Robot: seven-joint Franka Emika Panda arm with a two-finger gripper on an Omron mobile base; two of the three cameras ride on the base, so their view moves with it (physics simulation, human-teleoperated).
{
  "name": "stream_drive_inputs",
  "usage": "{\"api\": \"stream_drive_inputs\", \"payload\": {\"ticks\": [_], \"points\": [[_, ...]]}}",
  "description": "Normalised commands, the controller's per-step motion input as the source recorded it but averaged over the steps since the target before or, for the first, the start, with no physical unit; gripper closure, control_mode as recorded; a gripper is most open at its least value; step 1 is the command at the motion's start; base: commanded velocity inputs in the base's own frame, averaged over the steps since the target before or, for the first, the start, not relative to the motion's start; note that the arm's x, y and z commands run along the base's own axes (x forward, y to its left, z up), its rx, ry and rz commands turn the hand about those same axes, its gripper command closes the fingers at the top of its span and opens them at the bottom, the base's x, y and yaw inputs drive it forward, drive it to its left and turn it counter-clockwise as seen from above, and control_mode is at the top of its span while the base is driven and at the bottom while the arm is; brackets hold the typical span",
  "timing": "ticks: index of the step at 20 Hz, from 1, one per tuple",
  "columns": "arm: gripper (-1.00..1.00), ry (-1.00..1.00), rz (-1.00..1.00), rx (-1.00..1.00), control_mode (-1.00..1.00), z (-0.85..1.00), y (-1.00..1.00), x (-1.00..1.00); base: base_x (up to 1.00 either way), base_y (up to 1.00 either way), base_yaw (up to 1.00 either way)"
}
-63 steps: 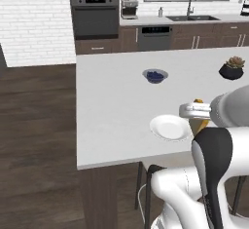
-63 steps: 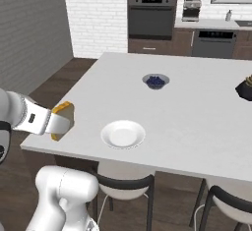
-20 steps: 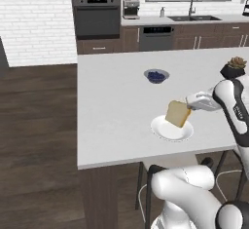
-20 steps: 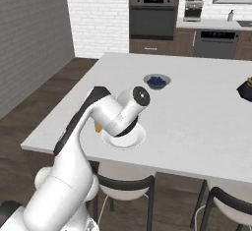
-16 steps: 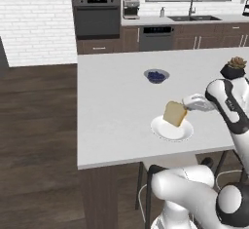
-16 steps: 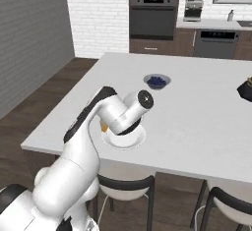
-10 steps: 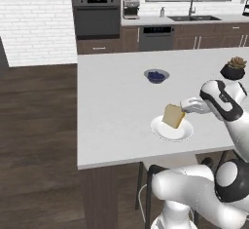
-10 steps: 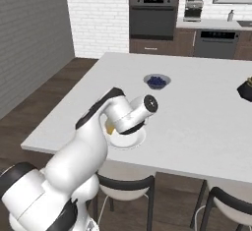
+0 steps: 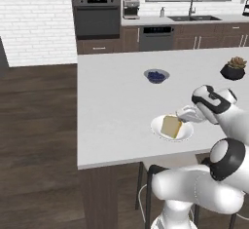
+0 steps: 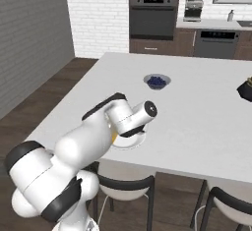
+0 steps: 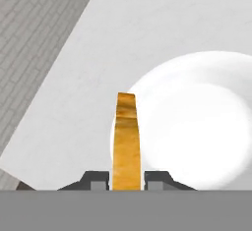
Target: Start the toaster. Once the lever pops up, take the bread to the plate on the dining counter.
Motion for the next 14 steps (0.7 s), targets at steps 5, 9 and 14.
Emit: {"api": "stream_drive_inputs", "payload": {"ticks": [5,9,14], "points": [[1.00,0.06,0.00,0.00,-1.00,-0.08,0.00,0.32,0.00,0.00,0.00],[1.00,0.01,0.00,0.00,-1.00,-0.01,0.00,0.51,0.00,0.00,0.00],[1.00,0.01,0.00,0.00,-1.00,0.00,0.00,0.48,0.00,0.00,0.00]]}}
